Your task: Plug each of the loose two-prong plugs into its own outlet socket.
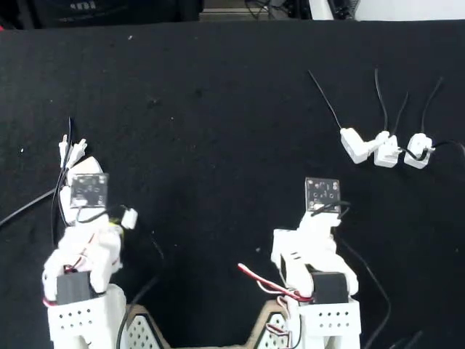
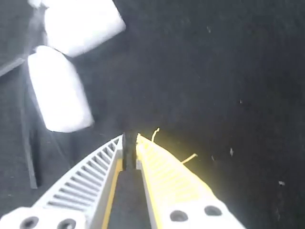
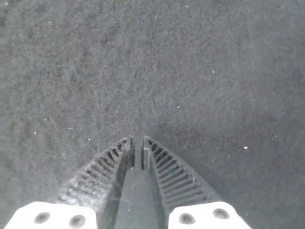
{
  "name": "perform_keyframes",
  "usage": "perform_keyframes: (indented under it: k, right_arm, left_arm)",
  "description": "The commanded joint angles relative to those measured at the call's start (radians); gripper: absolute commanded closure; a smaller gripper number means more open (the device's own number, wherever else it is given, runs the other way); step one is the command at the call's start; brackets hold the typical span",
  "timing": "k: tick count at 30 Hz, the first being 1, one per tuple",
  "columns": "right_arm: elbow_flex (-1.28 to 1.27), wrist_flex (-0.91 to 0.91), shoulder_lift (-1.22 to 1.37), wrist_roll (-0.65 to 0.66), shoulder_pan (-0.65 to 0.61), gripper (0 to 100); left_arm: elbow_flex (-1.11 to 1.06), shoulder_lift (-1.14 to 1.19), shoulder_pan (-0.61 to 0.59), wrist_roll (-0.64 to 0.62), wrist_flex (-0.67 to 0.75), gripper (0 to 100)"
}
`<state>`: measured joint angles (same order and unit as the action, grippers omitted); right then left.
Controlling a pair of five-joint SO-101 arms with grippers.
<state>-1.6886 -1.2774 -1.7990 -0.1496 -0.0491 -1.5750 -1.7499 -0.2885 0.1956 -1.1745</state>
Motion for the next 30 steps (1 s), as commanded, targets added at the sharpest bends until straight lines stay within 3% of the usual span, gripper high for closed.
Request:
perform_keyframes:
  k: [1, 5, 8, 12, 16, 20, 24, 30]
  right_arm:
    - [0.002, -0.006, -0.050, -0.002, -0.046, 95.9]
    - [0.041, 0.114, -0.050, 0.071, -0.115, 95.9]
    - [0.087, 0.218, -0.050, 0.308, -0.176, 95.9]
    - [0.107, 0.310, -0.050, 0.617, -0.213, 95.9]
    - [0.206, 0.399, -0.041, 0.496, -0.196, 95.9]
    - [0.426, 0.296, -0.031, 0.477, -0.259, 95.9]
    - [0.648, 0.198, 0.091, 0.448, -0.359, 95.9]
    - [0.825, 0.166, 0.492, 0.362, -0.437, 95.9]
  left_arm:
    - [0.093, 0.003, -0.036, 0.002, 0.040, 89]
    - [0.084, 0.005, -0.094, -0.133, 0.219, 80]
    - [0.084, 0.006, -0.134, -0.245, 0.321, 79]
    - [0.071, 0.014, -0.133, -0.253, 0.316, 79]
    - [0.073, 0.015, -0.143, -0.242, 0.307, 79]
    - [0.137, 0.061, -0.165, -0.193, 0.269, 79]
    - [0.240, 0.244, -0.165, -0.163, 0.238, 79]
    - [0.392, 0.615, -0.163, -0.164, 0.178, 79]
